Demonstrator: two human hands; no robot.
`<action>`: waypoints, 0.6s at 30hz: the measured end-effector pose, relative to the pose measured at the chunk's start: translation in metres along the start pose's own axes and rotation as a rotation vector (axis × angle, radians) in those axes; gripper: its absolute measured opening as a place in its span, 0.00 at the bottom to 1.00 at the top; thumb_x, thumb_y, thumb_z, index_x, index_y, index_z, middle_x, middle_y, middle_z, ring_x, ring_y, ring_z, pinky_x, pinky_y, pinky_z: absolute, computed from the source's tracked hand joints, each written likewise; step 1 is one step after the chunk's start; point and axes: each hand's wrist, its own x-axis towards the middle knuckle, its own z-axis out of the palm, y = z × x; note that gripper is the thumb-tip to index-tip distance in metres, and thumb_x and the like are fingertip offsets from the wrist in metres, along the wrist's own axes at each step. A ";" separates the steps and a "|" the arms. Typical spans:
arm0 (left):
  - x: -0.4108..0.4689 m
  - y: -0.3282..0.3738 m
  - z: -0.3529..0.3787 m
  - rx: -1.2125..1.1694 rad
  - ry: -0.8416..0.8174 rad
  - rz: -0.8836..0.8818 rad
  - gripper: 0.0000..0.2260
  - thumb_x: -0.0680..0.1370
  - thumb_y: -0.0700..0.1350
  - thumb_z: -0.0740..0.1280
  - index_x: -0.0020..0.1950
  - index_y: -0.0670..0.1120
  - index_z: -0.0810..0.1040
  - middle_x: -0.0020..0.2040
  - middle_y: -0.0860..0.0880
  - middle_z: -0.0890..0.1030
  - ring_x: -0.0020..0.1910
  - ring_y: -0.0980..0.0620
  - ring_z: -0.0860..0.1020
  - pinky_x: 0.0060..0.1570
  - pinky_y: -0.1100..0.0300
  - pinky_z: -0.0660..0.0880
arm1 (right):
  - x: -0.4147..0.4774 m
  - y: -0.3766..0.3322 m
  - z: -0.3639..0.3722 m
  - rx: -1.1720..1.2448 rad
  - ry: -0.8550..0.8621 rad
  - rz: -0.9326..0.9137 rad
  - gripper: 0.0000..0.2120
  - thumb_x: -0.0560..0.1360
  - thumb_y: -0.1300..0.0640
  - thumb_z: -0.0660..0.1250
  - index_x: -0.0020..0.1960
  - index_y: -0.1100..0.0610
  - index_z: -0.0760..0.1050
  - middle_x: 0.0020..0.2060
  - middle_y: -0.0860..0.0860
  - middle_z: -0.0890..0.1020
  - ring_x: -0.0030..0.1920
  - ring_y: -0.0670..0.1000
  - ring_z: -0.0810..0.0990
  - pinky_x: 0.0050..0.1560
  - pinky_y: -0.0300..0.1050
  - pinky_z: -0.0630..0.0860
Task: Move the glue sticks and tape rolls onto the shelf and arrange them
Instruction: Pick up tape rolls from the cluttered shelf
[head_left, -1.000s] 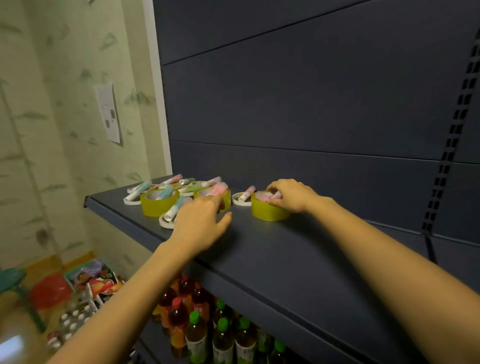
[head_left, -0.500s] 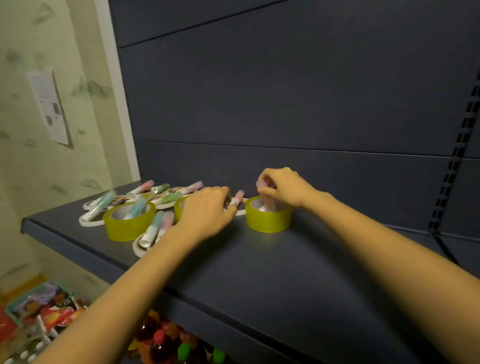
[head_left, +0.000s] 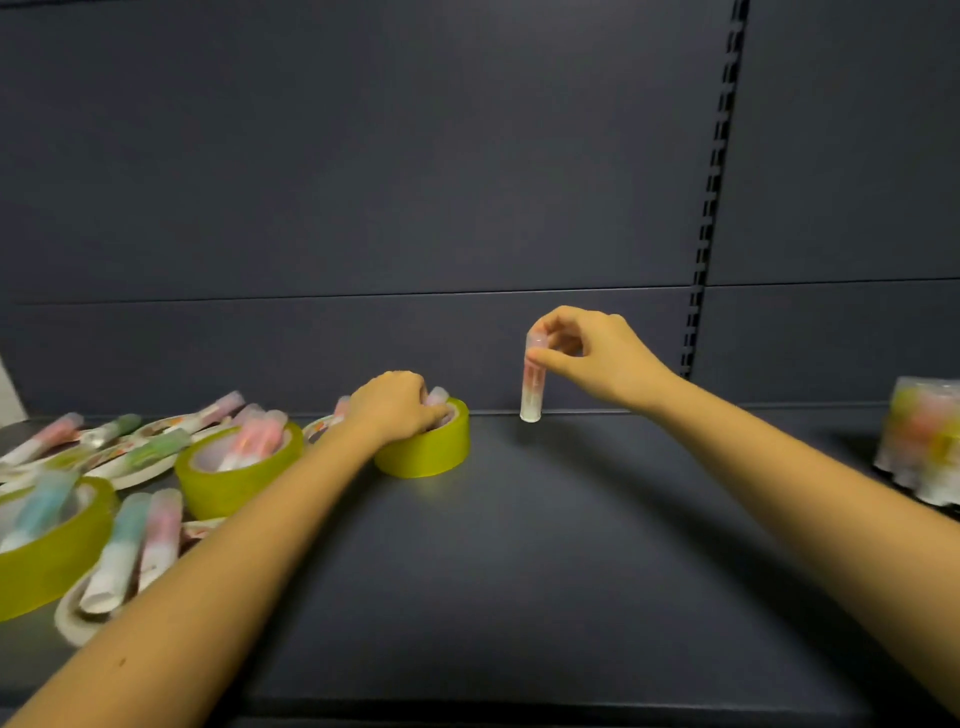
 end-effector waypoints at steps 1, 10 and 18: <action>0.002 0.001 0.002 0.014 -0.004 0.007 0.16 0.76 0.57 0.62 0.44 0.44 0.77 0.49 0.44 0.80 0.45 0.43 0.75 0.43 0.56 0.70 | -0.005 0.002 -0.002 -0.003 0.006 0.013 0.04 0.75 0.52 0.66 0.49 0.50 0.76 0.47 0.47 0.82 0.49 0.51 0.80 0.55 0.51 0.77; -0.001 0.027 -0.022 -0.224 0.285 0.155 0.12 0.75 0.50 0.68 0.48 0.41 0.78 0.50 0.41 0.78 0.51 0.40 0.76 0.50 0.51 0.72 | -0.041 0.017 -0.027 -0.014 0.085 0.071 0.05 0.76 0.55 0.67 0.51 0.53 0.77 0.45 0.46 0.81 0.46 0.45 0.79 0.47 0.35 0.74; -0.039 0.108 -0.031 -0.435 0.224 0.403 0.09 0.73 0.46 0.70 0.50 0.43 0.77 0.44 0.49 0.79 0.43 0.50 0.76 0.48 0.56 0.73 | -0.083 0.038 -0.080 -0.072 0.173 0.099 0.03 0.75 0.57 0.68 0.49 0.53 0.77 0.44 0.46 0.81 0.44 0.45 0.80 0.45 0.33 0.75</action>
